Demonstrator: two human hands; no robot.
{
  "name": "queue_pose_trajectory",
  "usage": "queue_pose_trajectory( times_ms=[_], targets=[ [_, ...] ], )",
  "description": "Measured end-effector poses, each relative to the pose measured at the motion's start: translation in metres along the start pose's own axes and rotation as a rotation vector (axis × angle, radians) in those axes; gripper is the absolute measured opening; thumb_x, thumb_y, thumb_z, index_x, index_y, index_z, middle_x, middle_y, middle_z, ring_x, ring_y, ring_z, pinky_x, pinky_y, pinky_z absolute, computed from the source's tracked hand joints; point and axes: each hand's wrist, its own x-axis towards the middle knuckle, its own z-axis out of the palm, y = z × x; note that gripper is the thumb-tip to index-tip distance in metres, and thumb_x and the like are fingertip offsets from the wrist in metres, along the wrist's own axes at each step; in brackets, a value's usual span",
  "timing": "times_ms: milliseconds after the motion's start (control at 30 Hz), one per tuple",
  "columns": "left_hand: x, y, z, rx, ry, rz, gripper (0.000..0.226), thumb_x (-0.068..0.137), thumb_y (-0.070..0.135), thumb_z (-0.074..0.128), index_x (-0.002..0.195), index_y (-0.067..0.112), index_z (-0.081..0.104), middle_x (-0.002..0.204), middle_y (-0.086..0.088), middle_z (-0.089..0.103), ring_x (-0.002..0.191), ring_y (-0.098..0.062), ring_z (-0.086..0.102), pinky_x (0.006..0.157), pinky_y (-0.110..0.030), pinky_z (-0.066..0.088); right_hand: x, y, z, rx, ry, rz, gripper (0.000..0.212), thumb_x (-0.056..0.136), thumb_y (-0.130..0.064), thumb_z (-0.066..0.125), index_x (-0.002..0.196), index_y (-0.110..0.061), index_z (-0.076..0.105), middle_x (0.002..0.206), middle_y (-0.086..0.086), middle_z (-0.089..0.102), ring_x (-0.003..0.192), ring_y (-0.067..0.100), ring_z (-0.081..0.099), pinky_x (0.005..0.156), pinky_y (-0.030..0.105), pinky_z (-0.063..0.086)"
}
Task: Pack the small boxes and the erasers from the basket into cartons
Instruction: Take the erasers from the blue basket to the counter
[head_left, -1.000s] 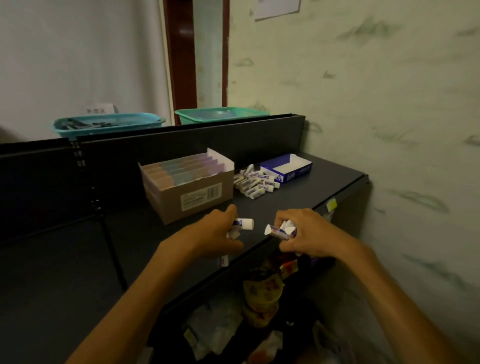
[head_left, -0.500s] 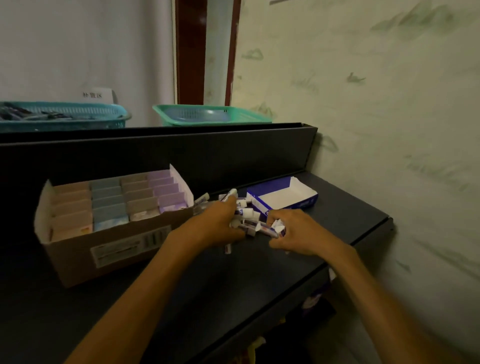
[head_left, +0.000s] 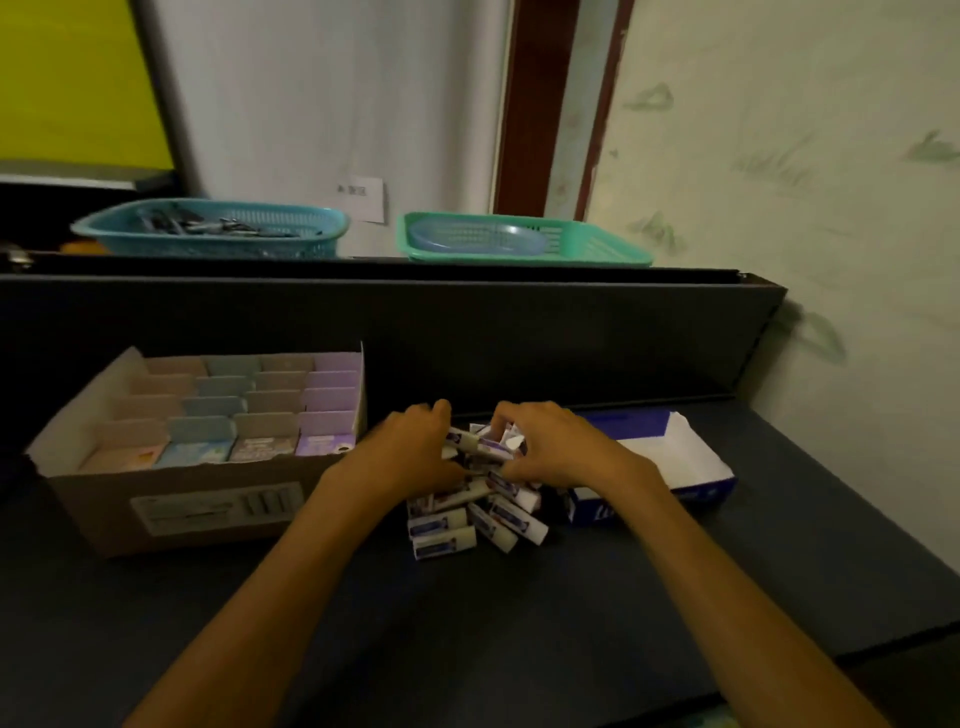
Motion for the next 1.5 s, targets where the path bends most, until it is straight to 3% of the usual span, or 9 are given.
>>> queue_pose_trajectory(
  times_ms=[67,167,300,400,667,1133,1500],
  targets=[
    [0.001,0.002,0.0,0.0,0.009,-0.024,0.055,0.079,0.039,0.067,0.125,0.023,0.04,0.121,-0.003,0.049,0.101,-0.02,0.052,0.085,-0.034,0.049,0.012,0.004,0.001,0.054,-0.054,-0.058,0.051,0.077,-0.022,0.074,0.119,-0.031,0.046,0.113,-0.003,0.054,0.083,0.008,0.056,0.068,0.027,0.051],
    [0.001,0.006,0.0,-0.016,0.031,-0.062,0.055,0.08,0.036,0.066,0.126,0.025,0.04,0.123,-0.002,0.047,0.105,-0.019,0.049,0.089,-0.034,0.047,0.023,0.008,0.002,0.102,-0.079,-0.134,0.071,0.077,-0.02,0.074,0.135,-0.03,0.036,0.134,-0.001,0.044,0.107,0.014,0.053,0.084,0.029,0.048],
    [0.0,0.011,0.0,0.047,0.07,-0.071,0.059,0.081,0.037,0.065,0.132,0.026,0.037,0.13,-0.001,0.043,0.118,-0.019,0.04,0.095,-0.034,0.042,0.028,0.021,-0.001,0.118,-0.086,-0.204,0.081,0.078,-0.024,0.074,0.144,-0.03,0.027,0.141,-0.001,0.037,0.125,0.019,0.042,0.098,0.033,0.043],
    [-0.004,0.017,-0.002,0.058,0.138,-0.048,0.059,0.081,0.038,0.065,0.133,0.028,0.037,0.132,0.002,0.042,0.121,-0.017,0.036,0.097,-0.035,0.041,0.022,0.034,-0.009,0.157,-0.052,-0.253,0.078,0.079,-0.028,0.074,0.143,-0.031,0.029,0.14,-0.003,0.039,0.125,0.016,0.043,0.1,0.035,0.044],
    [-0.008,0.05,0.003,0.033,0.195,0.003,0.056,0.083,0.038,0.064,0.132,0.03,0.04,0.134,0.004,0.042,0.122,-0.015,0.038,0.099,-0.034,0.04,-0.002,0.086,-0.038,0.144,0.064,-0.27,0.052,0.085,-0.038,0.067,0.131,-0.032,0.045,0.132,-0.009,0.05,0.114,0.002,0.047,0.093,0.02,0.04],
    [0.022,0.058,0.014,0.009,0.13,0.002,0.05,0.084,0.03,0.065,0.129,0.028,0.045,0.132,0.004,0.045,0.119,-0.014,0.043,0.097,-0.031,0.041,-0.003,0.123,-0.039,0.129,0.064,-0.208,0.043,0.088,-0.033,0.065,0.129,-0.029,0.05,0.128,-0.008,0.053,0.114,0.005,0.051,0.099,0.027,0.044],
    [0.063,0.08,0.023,-0.008,0.103,0.15,0.052,0.083,0.035,0.065,0.13,0.028,0.043,0.131,0.003,0.047,0.116,-0.015,0.046,0.094,-0.031,0.044,-0.022,0.158,-0.047,0.104,0.137,-0.007,0.042,0.088,-0.033,0.065,0.127,-0.03,0.052,0.128,-0.008,0.054,0.115,0.005,0.05,0.1,0.029,0.044]
  ],
)
